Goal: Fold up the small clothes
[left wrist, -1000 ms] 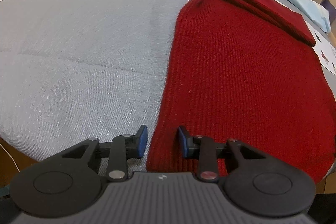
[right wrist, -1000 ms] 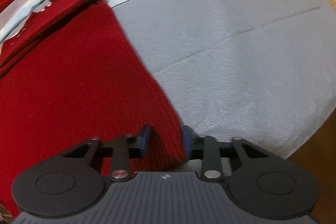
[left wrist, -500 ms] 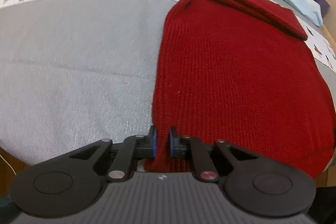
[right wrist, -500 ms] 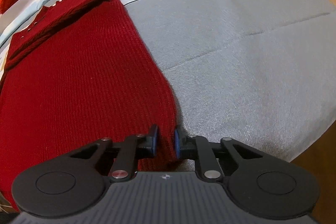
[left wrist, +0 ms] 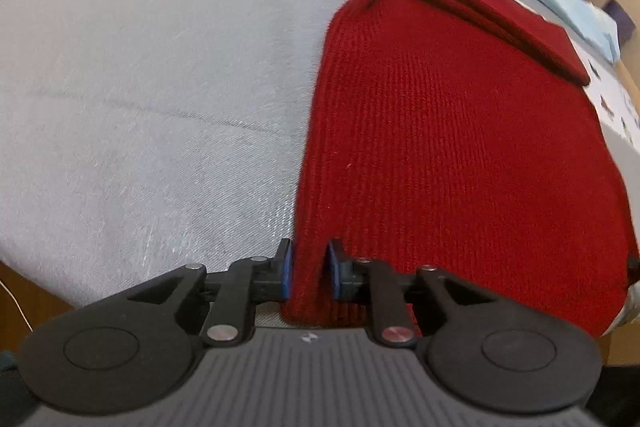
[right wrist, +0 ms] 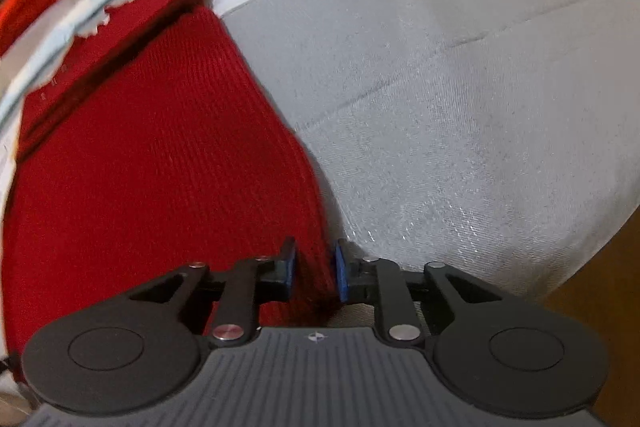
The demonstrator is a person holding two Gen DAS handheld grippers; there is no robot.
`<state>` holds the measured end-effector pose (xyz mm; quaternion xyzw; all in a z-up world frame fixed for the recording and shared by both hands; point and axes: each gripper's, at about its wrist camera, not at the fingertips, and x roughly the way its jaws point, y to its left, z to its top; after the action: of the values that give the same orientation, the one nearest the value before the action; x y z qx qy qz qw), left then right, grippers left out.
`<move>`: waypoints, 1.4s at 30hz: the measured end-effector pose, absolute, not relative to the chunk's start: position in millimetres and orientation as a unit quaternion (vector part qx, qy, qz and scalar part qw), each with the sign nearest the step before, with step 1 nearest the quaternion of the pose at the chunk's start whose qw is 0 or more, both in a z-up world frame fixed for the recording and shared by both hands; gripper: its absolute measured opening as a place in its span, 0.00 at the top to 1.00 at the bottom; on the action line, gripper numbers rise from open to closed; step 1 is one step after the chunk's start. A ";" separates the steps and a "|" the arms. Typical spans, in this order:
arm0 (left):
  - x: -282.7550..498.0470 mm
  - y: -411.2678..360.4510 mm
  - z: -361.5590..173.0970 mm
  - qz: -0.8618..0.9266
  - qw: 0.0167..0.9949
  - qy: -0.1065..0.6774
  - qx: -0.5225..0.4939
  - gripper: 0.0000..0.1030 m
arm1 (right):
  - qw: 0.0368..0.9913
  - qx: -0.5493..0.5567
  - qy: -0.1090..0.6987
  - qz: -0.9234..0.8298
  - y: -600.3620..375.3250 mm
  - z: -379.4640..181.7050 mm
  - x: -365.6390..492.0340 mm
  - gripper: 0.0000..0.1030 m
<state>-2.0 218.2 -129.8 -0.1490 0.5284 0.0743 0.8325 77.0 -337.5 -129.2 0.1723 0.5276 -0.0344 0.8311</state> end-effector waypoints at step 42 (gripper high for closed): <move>26.7 273.0 29.5 -0.048 0.899 0.355 -0.251 0.94 | 0.900 0.316 0.284 0.099 -404.5 33.3 21.4 0.93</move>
<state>26.7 273.0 29.5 -0.2511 0.3554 -0.0481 0.8991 21.4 -404.5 33.3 0.3161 0.2836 0.0987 0.8999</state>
